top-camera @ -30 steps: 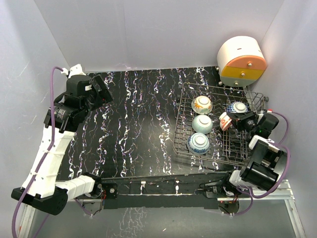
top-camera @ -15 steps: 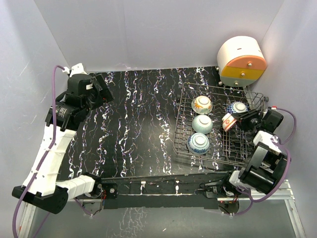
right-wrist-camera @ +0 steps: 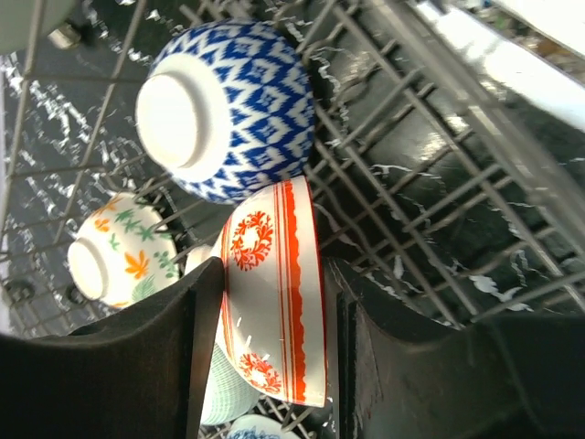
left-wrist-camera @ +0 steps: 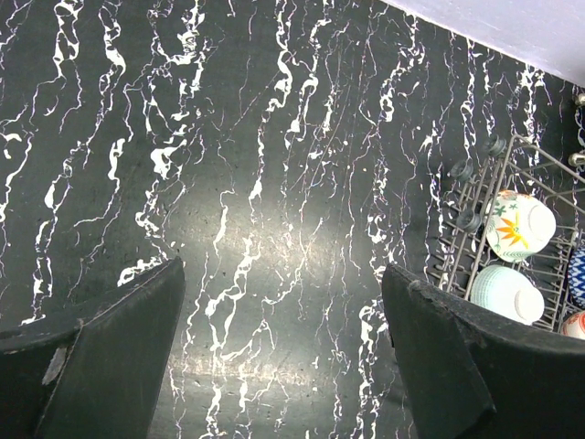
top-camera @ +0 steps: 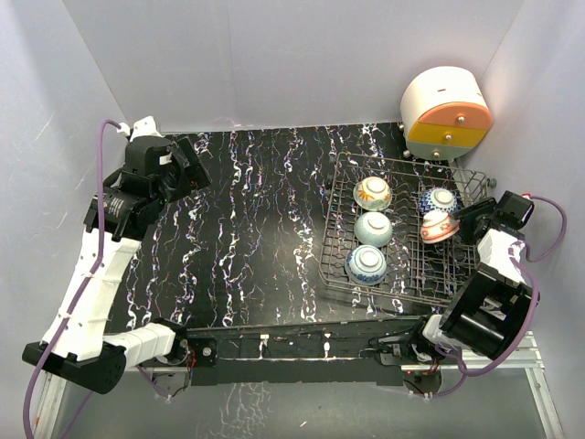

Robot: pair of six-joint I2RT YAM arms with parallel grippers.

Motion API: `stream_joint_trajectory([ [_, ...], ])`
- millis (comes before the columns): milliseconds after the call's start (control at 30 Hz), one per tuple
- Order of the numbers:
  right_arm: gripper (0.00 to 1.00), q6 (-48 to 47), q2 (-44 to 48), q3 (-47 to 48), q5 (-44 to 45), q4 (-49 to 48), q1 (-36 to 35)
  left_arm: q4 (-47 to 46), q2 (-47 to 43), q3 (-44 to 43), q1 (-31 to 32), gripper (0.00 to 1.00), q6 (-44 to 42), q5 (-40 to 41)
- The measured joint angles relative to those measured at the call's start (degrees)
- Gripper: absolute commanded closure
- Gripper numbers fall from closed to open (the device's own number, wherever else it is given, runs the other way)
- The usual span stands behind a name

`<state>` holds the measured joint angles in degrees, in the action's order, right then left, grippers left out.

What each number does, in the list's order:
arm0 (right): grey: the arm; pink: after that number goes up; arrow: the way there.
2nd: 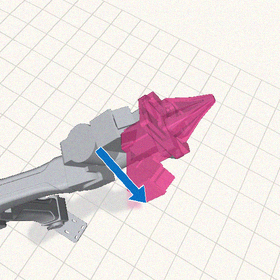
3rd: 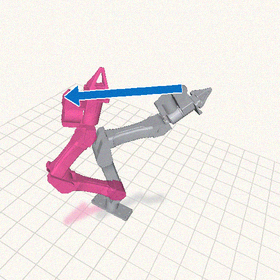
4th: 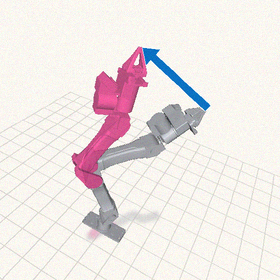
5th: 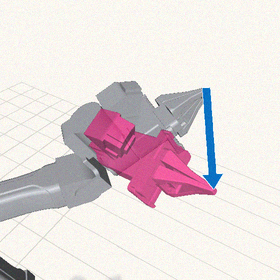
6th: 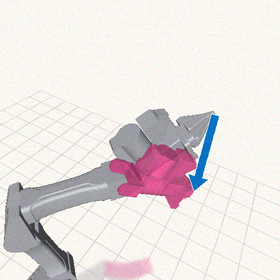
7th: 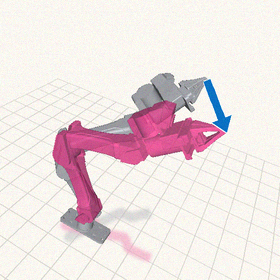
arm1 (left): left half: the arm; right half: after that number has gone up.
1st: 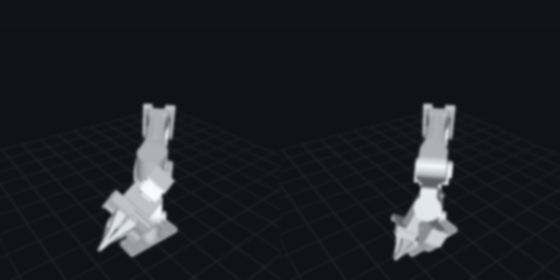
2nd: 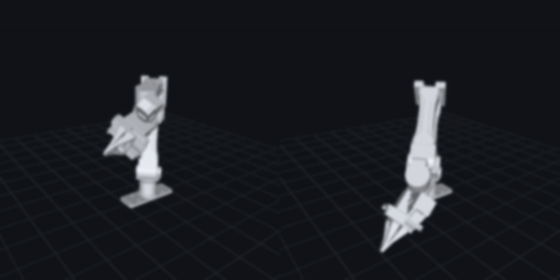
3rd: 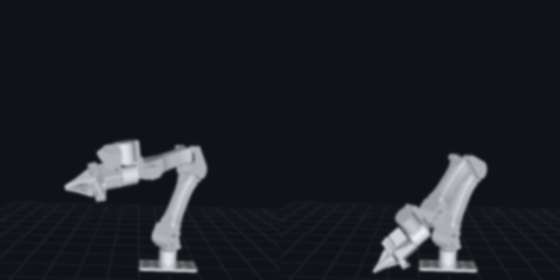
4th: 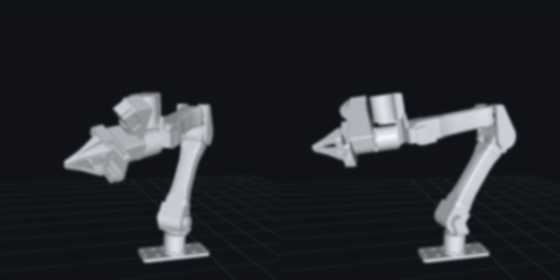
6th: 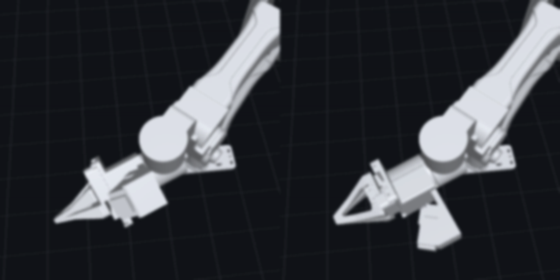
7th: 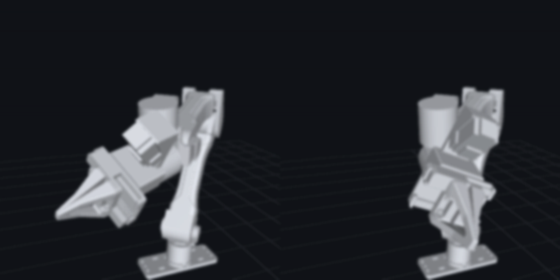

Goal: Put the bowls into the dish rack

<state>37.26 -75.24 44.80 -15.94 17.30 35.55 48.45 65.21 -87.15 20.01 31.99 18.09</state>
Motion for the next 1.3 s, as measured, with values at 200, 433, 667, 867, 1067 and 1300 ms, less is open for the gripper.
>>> stream_joint_trajectory([
  [200, 0.39, -0.1, 0.4, 0.3, 6.4, 3.6, 0.2, 0.0, 0.3, 0.0, 0.0, 0.13, -0.1, -1.0],
  [433, 0.28, -1.6, 0.3, 0.9, 13.0, 12.2, 0.1, -0.1, 0.4, 0.4, 0.0, 0.13, -0.3, -1.7],
  [667, 0.2, -2.8, -0.1, 2.4, 16.3, 17.7, 0.1, -0.1, 0.4, 0.9, 0.0, 0.13, -0.3, -2.2],
  [867, 0.1, -2.8, -0.1, 5.7, 16.5, 19.6, -1.4, -0.3, 0.7, 0.9, 0.0, 0.08, -0.7, -2.7],
  [1067, 0.01, -2.7, 0.3, 12.7, 15.3, 19.6, -4.6, -0.7, 3.2, 0.9, 0.0, 0.03, -2.3, -5.4],
  [1300, 0.01, -2.4, -0.9, 22.7, 19.3, 20.2, -19.9, -1.2, 6.8, 0.9, 0.0, 0.03, -2.8, -11.2],
])
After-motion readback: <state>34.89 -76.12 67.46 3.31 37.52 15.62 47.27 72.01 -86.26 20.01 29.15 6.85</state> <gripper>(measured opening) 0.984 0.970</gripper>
